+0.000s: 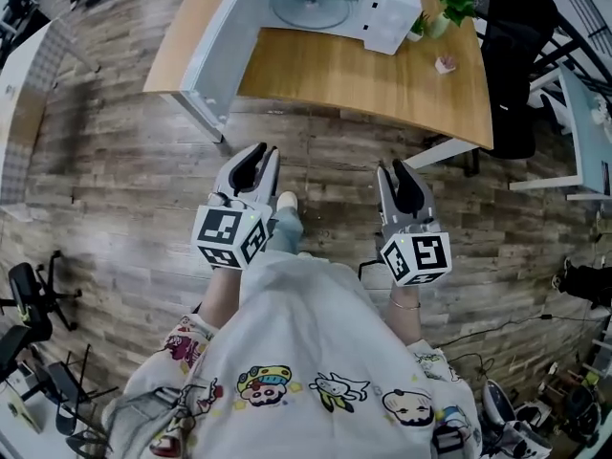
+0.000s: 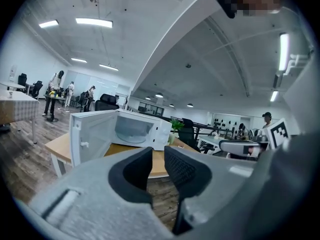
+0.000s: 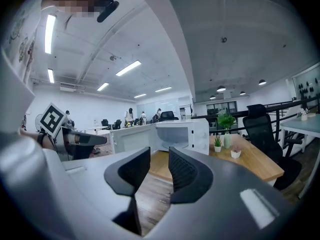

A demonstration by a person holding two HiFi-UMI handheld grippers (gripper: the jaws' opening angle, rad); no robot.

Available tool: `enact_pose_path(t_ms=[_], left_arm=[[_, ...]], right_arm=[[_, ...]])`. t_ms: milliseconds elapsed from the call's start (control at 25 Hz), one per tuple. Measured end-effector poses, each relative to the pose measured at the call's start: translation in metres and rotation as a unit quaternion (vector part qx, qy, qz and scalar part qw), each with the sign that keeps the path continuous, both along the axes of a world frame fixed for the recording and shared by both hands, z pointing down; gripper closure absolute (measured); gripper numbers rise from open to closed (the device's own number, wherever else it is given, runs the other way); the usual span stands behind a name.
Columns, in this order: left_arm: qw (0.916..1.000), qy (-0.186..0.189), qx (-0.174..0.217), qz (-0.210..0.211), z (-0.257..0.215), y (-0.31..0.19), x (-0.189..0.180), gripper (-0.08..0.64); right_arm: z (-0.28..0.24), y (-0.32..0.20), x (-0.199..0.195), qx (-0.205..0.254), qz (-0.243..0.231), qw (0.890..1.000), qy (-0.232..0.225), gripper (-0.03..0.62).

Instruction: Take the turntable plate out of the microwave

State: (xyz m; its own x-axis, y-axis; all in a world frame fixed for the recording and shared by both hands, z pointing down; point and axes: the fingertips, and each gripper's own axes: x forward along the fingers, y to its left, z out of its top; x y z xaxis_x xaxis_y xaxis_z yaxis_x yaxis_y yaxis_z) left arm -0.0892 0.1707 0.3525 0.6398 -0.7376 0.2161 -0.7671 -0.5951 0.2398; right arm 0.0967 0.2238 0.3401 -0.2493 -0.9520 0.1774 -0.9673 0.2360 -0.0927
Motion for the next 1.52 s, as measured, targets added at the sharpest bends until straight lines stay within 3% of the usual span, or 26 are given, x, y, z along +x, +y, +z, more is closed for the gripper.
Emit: enact_pose_path(t_ms=[440, 800, 1520], left_arm=[[0.9990, 0.013, -0.002, 0.043, -0.009, -0.107, 0.015, 0.476], [0.9962, 0.020, -0.017, 0.083, -0.002, -0.143, 0.021, 0.471], [0.9954, 0.056, -0.052, 0.058, 0.014, -0.209, 0.044, 0.454]], right_arm=[[-0.011, -0.106, 0.004, 0.002, 0.022, 1.000, -0.018, 0.446], [-0.006, -0.145, -0.004, -0.013, 0.052, 0.998, -0.023, 0.440], [0.012, -0.231, 0.003, -0.046, 0.007, 0.998, -0.051, 0.420]])
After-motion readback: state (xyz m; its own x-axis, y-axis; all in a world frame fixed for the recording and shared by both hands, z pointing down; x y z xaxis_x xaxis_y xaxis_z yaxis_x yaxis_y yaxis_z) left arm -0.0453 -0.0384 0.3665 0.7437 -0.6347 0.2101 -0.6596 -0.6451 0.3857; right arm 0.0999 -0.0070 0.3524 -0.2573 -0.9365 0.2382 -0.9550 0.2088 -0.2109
